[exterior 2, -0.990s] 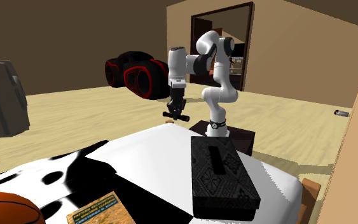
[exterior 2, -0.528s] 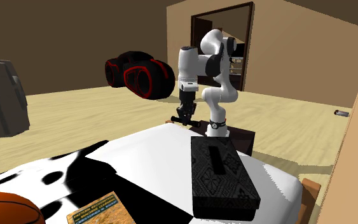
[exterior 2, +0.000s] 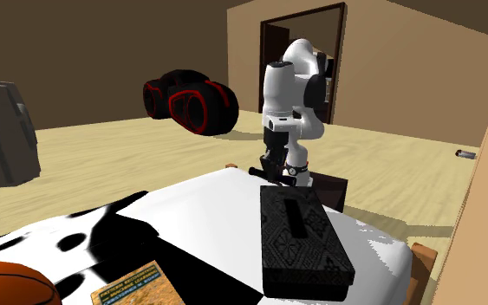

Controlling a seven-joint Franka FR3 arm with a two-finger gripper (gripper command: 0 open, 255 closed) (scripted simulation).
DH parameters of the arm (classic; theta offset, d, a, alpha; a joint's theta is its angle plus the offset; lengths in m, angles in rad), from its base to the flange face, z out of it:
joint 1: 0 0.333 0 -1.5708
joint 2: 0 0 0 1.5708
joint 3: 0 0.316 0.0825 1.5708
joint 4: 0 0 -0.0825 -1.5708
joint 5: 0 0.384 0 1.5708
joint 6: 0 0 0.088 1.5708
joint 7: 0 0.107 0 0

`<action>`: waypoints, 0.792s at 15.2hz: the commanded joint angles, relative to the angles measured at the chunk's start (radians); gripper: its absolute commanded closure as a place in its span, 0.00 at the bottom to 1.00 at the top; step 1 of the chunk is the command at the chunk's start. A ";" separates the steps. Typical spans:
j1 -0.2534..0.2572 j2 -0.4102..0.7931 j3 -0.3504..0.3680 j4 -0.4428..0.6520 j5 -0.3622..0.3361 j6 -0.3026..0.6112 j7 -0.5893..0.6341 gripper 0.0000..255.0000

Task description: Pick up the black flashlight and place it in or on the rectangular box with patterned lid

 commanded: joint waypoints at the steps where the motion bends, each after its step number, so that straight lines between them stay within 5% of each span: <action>1: 0.018 0.047 0.018 0.058 0.015 -0.013 0.030 1.00; 7: 0.063 0.225 0.065 0.285 0.057 -0.067 0.112 1.00; 12: 0.063 0.242 0.066 0.239 0.062 -0.005 0.109 1.00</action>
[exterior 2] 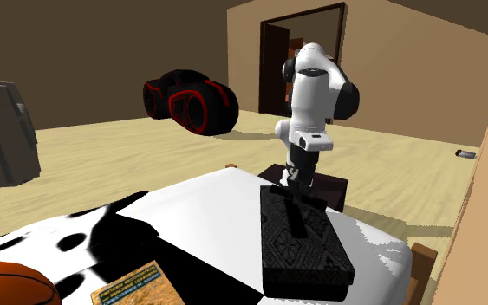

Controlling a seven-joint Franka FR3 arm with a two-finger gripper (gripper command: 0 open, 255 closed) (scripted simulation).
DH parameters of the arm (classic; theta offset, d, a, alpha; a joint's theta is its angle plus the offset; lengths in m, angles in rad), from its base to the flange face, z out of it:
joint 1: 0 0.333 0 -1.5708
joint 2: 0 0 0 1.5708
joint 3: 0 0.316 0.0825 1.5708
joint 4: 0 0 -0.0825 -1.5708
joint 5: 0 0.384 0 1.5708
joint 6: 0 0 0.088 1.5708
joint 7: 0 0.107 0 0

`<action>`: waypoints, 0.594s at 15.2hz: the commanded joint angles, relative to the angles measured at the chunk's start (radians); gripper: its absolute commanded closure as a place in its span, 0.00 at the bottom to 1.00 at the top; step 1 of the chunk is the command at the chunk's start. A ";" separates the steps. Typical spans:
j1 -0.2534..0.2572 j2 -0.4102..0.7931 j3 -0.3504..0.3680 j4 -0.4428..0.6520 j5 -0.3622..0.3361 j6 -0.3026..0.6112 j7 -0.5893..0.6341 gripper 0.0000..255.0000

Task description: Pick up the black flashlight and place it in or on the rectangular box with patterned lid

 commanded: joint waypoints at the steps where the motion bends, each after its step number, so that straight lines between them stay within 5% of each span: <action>1: -0.001 0.008 0.000 -0.012 0.003 0.020 -0.002 1.00; 9: -0.002 0.039 0.003 -0.060 0.012 0.098 -0.007 1.00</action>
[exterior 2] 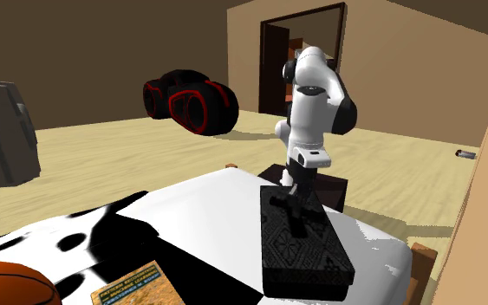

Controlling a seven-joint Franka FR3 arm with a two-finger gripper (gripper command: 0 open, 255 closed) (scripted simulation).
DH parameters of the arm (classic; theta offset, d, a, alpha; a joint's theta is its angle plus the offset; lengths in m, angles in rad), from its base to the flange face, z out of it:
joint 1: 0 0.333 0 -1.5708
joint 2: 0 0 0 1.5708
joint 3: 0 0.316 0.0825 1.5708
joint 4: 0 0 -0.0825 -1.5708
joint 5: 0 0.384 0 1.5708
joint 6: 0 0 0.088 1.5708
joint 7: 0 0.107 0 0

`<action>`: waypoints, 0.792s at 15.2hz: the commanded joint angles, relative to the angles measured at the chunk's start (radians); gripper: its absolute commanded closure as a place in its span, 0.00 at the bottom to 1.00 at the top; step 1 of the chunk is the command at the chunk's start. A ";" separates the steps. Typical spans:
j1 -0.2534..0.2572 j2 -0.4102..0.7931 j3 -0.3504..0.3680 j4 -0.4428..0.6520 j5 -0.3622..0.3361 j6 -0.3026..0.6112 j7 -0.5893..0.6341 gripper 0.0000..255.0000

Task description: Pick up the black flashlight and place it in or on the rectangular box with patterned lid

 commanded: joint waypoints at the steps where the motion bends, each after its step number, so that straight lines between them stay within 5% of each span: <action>1: 0.000 0.002 0.000 -0.002 0.001 0.005 -0.001 1.00; 6: 0.000 0.002 0.000 -0.002 0.001 0.005 -0.001 1.00; 7: 0.000 0.002 0.000 -0.002 0.001 0.005 -0.001 0.00; 12: 0.000 0.002 0.000 -0.002 0.001 0.005 -0.001 0.00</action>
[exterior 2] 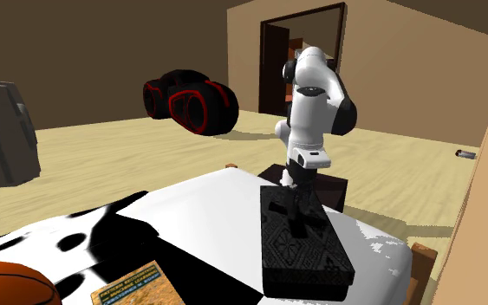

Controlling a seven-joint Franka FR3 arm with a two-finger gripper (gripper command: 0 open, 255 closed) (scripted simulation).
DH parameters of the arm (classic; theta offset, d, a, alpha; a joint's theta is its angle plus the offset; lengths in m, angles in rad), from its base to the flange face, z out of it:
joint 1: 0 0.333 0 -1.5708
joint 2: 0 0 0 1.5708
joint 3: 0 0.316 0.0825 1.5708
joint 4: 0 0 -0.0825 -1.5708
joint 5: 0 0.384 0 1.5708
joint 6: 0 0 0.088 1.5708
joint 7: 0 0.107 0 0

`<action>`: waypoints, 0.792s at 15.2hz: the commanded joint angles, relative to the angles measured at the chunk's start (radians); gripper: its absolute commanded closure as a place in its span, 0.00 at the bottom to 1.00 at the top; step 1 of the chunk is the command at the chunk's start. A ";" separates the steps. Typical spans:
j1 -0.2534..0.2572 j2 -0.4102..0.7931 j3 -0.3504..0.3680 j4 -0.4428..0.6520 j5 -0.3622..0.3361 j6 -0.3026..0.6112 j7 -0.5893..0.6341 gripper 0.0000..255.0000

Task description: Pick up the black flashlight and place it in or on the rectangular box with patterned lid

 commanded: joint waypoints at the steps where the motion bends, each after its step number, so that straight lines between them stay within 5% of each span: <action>1: 0.001 -0.013 -0.001 0.017 -0.004 -0.030 0.003 0.00; 4: 0.003 -0.043 -0.004 0.073 -0.013 -0.114 0.009 0.00; 12: 0.003 -0.043 -0.003 0.073 -0.013 -0.114 0.009 0.00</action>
